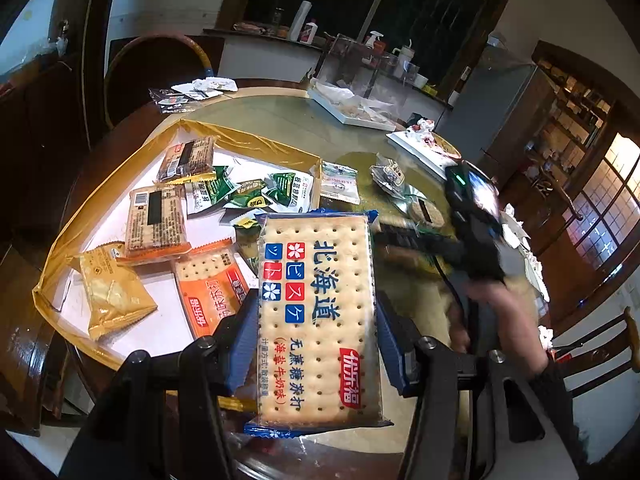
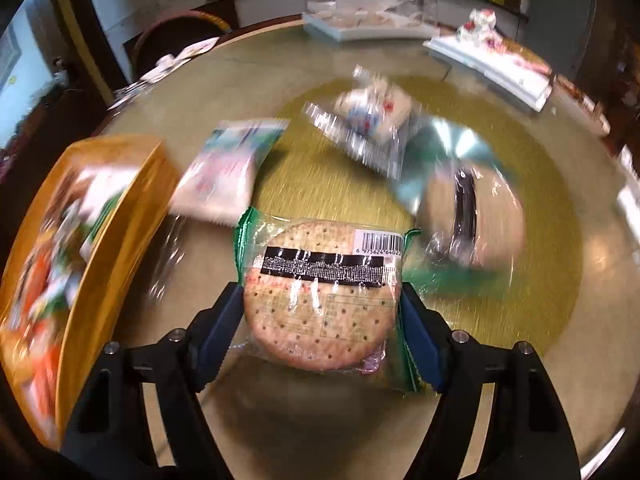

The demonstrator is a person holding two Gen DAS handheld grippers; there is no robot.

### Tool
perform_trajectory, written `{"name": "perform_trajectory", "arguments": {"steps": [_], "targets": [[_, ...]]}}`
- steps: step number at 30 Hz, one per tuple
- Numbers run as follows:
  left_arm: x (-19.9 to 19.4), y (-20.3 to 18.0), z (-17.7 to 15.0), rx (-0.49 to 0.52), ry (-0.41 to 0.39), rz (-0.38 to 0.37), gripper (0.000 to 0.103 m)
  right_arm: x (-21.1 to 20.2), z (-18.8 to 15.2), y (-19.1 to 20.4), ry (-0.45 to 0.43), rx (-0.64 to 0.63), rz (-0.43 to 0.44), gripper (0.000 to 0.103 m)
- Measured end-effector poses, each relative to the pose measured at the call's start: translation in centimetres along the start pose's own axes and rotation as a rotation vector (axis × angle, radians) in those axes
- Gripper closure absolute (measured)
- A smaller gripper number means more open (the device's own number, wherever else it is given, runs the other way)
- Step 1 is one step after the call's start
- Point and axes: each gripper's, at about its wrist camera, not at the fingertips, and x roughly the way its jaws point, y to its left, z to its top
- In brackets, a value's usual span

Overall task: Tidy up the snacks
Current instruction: 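Grasp a round cracker in a green-edged bag with the right tool, then carry both held packs over the yellow box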

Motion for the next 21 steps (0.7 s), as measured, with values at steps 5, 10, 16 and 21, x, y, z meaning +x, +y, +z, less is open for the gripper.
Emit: {"name": "perform_trajectory", "arguments": {"steps": [5,10,16,21], "targets": [[0.4,-0.3,-0.6,0.002,0.026,0.000,0.049,-4.3,-7.2,0.1,-0.024,-0.013,0.029,0.026],[0.4,-1.0,-1.2,0.018,0.040,-0.012,0.049,-7.4,-12.7,-0.1,-0.037,-0.043,0.070,0.024],[-0.4,-0.3,-1.5,-0.008,0.038,-0.011,0.049,-7.1,-12.3,0.2,-0.049,-0.012,0.091,0.016],[-1.5,1.2,-1.0,-0.043,0.019,0.025,0.049,-6.9,-12.7,1.5,-0.088,-0.051,0.036,0.019]]}}
